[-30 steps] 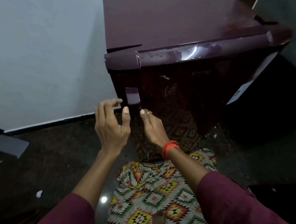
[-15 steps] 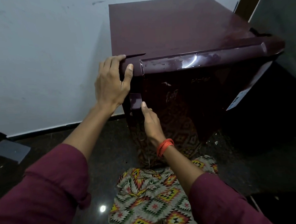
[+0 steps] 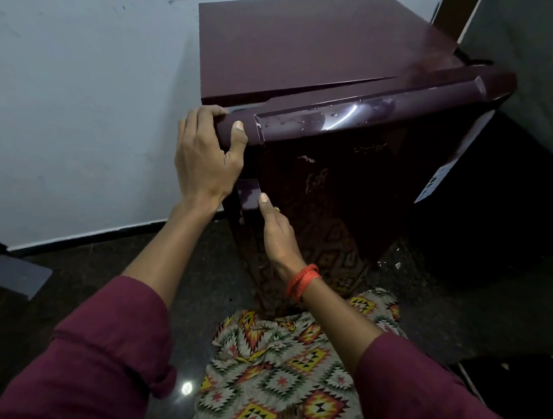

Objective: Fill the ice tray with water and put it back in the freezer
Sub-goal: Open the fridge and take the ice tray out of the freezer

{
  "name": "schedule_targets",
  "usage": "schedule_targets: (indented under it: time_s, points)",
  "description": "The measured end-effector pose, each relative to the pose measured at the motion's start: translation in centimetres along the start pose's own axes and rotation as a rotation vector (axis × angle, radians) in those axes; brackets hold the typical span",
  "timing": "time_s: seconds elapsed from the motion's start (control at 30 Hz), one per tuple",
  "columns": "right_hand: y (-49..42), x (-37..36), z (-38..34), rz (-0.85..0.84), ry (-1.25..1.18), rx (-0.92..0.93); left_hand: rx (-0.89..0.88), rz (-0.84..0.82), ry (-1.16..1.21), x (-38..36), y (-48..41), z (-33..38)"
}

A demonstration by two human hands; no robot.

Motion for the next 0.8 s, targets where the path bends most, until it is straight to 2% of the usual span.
schedule_targets:
  time_s: [0.23,0.37,0.63,0.8]
  points:
    - [7.5,2.3,1.9,-0.153,-0.011,0.004,-0.115,0.010,0.112,1.7,5.8,4.6]
    - [13.3,4.6,2.6,-0.200,-0.047,0.027,-0.194,-0.040,0.206,2.9,10.2,7.9]
    - [23.5,10.9,4.9,-0.079,-0.171,0.079,-0.287,-0.152,0.458,2.1,17.9,14.8]
    - [28.6,15.8,6.3,0.122,-0.284,0.112,-0.454,-0.197,0.473,0.5,20.8,20.5]
Point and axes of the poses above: each hand's wrist, its own y-axis away from the middle knuckle, its own x-axis out of the back of the hand, z = x × y, the point moved 5 cm from there along -y, towards the middle knuckle, and after that the axes turned 14 degrees about -z, right-handed, at the moved point
